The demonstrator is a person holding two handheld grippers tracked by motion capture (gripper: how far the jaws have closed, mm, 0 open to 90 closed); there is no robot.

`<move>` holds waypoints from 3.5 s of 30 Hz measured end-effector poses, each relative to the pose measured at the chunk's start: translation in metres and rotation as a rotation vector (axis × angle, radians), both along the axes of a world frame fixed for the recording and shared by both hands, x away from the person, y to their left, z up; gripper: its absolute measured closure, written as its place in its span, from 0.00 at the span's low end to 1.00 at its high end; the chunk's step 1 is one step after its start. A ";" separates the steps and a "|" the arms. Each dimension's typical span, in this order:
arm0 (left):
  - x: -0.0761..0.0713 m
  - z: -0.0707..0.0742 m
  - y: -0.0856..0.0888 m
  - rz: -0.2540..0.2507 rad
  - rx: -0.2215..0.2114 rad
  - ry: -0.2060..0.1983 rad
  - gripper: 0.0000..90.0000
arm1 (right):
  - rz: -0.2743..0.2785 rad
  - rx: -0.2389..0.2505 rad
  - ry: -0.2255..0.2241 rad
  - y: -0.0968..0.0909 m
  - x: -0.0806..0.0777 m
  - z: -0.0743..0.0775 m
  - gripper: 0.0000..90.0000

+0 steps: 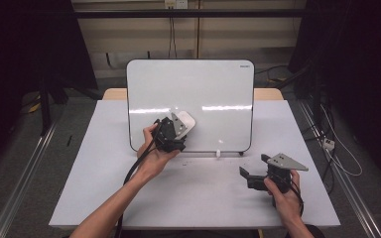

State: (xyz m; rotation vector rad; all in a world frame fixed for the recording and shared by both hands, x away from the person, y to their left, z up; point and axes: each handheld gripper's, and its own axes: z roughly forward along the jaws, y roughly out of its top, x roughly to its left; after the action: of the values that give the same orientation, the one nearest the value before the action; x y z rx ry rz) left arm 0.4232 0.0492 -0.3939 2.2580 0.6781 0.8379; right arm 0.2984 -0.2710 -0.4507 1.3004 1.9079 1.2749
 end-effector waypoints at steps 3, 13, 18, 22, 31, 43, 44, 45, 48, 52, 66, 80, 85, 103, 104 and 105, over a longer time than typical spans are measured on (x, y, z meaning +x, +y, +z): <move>-0.002 0.000 0.005 -0.013 -0.017 0.002 0.35 | 0.004 -0.001 0.007 0.002 0.001 0.000 0.06; -0.017 0.016 0.020 -0.028 -0.062 -0.041 0.35 | 0.003 0.001 0.006 0.002 0.000 0.000 0.06; -0.020 0.018 0.029 -0.010 -0.077 -0.042 0.35 | 0.009 0.003 0.005 0.002 0.000 0.000 0.06; -0.019 0.019 0.037 0.008 -0.109 -0.034 0.35 | 0.008 0.002 0.005 0.002 -0.001 0.000 0.06; -0.020 0.024 0.054 0.054 -0.169 -0.025 0.35 | 0.007 -0.003 0.001 0.001 -0.002 0.000 0.06; -0.021 0.029 0.084 0.084 -0.186 -0.035 0.35 | -0.016 -0.001 -0.014 0.001 0.001 0.001 0.06; -0.021 0.029 0.087 0.090 -0.192 -0.036 0.35 | -0.013 -0.002 -0.012 0.002 0.001 0.001 0.06; -0.022 0.030 0.090 0.095 -0.192 -0.039 0.35 | -0.012 -0.001 -0.011 0.002 0.001 0.001 0.06; -0.023 0.028 0.098 0.110 -0.190 -0.041 0.35 | -0.010 0.000 -0.010 0.001 0.001 0.001 0.06; -0.022 0.021 0.105 0.129 -0.182 -0.032 0.35 | -0.007 -0.001 -0.012 0.002 0.001 0.001 0.06; -0.009 0.004 0.098 0.160 -0.111 -0.037 0.35 | -0.003 0.005 -0.014 0.000 -0.002 0.002 0.06; 0.001 -0.009 0.084 0.182 -0.048 -0.050 0.34 | 0.012 -0.001 -0.010 0.000 -0.002 0.001 0.06; 0.001 -0.009 0.086 0.180 -0.056 -0.040 0.34 | 0.013 0.001 -0.007 0.000 -0.001 0.000 0.06; 0.001 -0.005 0.096 0.170 -0.163 0.025 0.26 | 0.008 0.007 0.000 -0.001 0.001 0.000 0.06; 0.000 -0.005 0.097 0.167 -0.183 0.040 0.22 | 0.005 0.010 -0.001 -0.001 0.001 0.000 0.06; 0.000 -0.005 0.097 0.164 -0.192 0.049 0.18 | 0.003 0.012 0.000 -0.001 0.001 0.000 0.06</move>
State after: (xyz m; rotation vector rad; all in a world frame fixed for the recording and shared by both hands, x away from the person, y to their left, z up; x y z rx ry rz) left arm 0.4232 0.1465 -0.3991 2.0767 0.9363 0.7615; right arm 0.2992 -0.2717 -0.4504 1.3034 1.9059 1.2900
